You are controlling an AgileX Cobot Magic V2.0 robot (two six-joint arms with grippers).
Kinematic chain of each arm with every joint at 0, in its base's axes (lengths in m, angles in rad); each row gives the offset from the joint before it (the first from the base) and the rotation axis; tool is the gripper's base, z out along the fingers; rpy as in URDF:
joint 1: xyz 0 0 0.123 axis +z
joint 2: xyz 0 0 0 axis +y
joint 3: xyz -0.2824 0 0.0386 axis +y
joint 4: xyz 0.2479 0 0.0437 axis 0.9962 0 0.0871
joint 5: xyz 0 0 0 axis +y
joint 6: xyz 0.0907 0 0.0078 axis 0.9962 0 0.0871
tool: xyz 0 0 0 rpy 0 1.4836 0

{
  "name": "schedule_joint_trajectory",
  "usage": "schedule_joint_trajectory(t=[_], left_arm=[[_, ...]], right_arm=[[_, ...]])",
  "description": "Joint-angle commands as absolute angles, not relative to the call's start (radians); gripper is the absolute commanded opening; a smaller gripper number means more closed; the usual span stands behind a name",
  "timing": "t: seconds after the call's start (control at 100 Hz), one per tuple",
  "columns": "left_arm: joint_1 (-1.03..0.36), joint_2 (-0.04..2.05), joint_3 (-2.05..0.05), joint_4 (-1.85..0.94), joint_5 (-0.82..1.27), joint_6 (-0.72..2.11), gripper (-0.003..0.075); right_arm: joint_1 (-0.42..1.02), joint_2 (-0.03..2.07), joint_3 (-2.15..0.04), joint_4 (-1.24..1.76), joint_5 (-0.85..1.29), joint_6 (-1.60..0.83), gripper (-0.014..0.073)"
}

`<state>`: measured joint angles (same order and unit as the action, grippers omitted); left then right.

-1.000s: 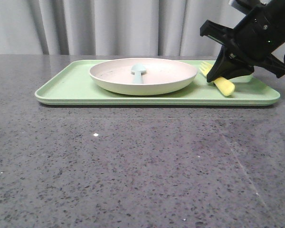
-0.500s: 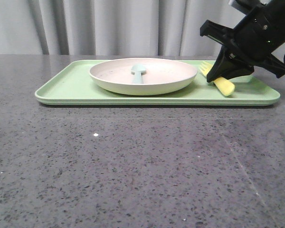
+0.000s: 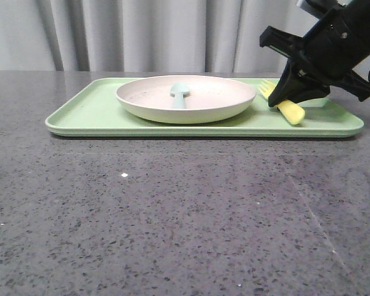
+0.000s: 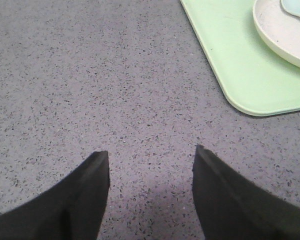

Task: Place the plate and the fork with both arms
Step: 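Lower the fork onto the tray next to the plate, then open the right gripper and raise it away from the fork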

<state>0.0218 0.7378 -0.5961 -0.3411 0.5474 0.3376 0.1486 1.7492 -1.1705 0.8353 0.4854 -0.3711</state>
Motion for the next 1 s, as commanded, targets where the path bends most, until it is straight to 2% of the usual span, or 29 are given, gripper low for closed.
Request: schedule_joint_trajectory(t=[0.0,0.46,0.55,0.67,0.74,0.99], left_arm=[[0.023,0.733,-0.623,-0.354,0.493,0.333,0.0373],[0.023,0.733,-0.623,-0.354,0.493,0.333,0.0373],[0.023,0.733,-0.623,-0.354,0.493,0.333,0.0373],[0.023,0.733,-0.623,-0.354,0.493,0.333,0.0373],[0.023,0.733,-0.623,-0.354,0.493,0.333,0.0374],[0.023,0.733,-0.623,-0.354,0.493,0.333,0.0373]], right_arm=[[0.142,1.709,-1.193,0.864,0.466,-0.385,0.0104],[0.142,1.709,-1.193,0.864,0.464,-0.385,0.0106],[0.142,1.709,-1.193,0.864,0.464,-0.385,0.0160],[0.142,1.709,-1.193,0.864,0.464,-0.385,0.0300],[0.142,1.708,-1.193,0.864,0.461,-0.385,0.0351],[0.142,1.701,-1.194,0.863,0.447,-0.385,0.0365]])
